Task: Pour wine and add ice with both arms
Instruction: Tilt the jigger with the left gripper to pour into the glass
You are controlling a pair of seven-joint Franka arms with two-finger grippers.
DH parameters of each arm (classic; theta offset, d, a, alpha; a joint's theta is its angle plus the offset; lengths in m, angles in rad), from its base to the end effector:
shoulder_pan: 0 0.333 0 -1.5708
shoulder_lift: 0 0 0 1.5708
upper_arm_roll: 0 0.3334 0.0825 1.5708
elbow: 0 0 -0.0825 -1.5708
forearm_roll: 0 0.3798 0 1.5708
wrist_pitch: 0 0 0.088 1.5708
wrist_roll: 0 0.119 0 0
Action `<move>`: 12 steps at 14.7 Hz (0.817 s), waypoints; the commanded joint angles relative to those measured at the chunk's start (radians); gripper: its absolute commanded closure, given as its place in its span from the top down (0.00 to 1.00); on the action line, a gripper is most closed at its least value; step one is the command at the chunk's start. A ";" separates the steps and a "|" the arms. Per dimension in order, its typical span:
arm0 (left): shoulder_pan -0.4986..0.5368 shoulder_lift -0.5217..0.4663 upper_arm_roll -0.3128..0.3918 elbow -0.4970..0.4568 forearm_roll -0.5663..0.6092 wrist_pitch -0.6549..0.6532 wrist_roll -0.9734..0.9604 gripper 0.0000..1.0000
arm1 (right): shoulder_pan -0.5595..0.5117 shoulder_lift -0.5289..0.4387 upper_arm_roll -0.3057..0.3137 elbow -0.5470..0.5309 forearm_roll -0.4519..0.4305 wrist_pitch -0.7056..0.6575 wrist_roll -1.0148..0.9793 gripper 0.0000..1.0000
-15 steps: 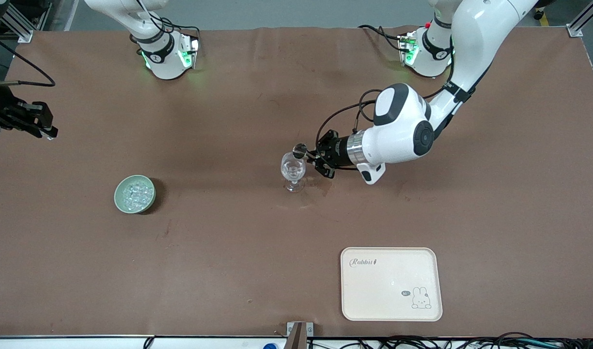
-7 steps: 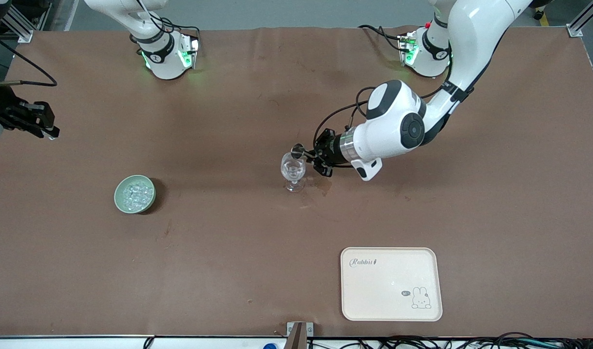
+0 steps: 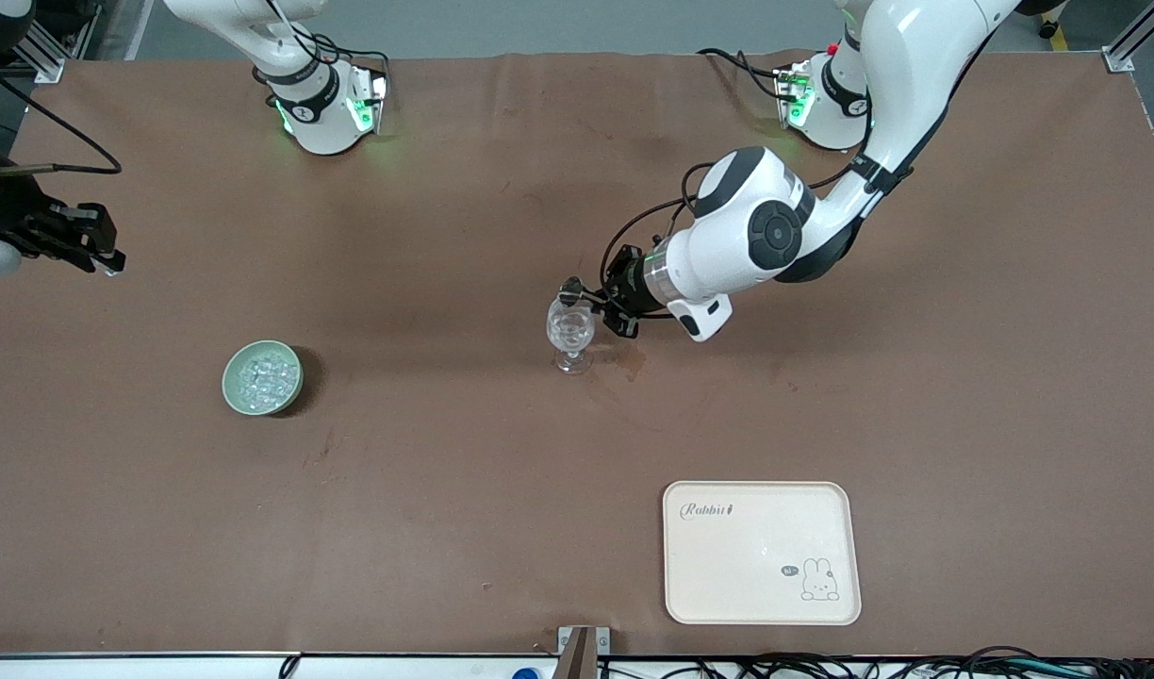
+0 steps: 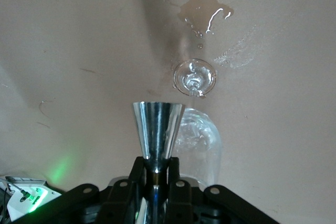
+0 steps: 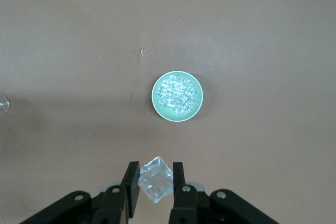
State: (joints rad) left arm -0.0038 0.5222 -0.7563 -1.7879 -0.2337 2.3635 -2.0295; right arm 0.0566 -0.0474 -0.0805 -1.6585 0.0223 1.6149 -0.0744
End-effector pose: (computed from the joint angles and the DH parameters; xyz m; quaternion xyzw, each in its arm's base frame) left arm 0.5201 -0.4240 0.3567 0.6957 0.6657 -0.2381 0.1272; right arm 0.5378 -0.0113 0.6184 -0.9996 -0.0248 -0.0025 0.0129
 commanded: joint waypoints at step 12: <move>-0.010 0.004 0.009 0.028 0.031 -0.001 -0.058 0.00 | -0.001 0.000 -0.005 0.011 0.016 -0.013 0.011 0.05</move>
State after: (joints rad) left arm -0.0037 0.5237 -0.7518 -1.7768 -0.2309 2.3635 -2.0479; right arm 0.0565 -0.0467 -0.0828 -1.6584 0.0223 1.6145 -0.0733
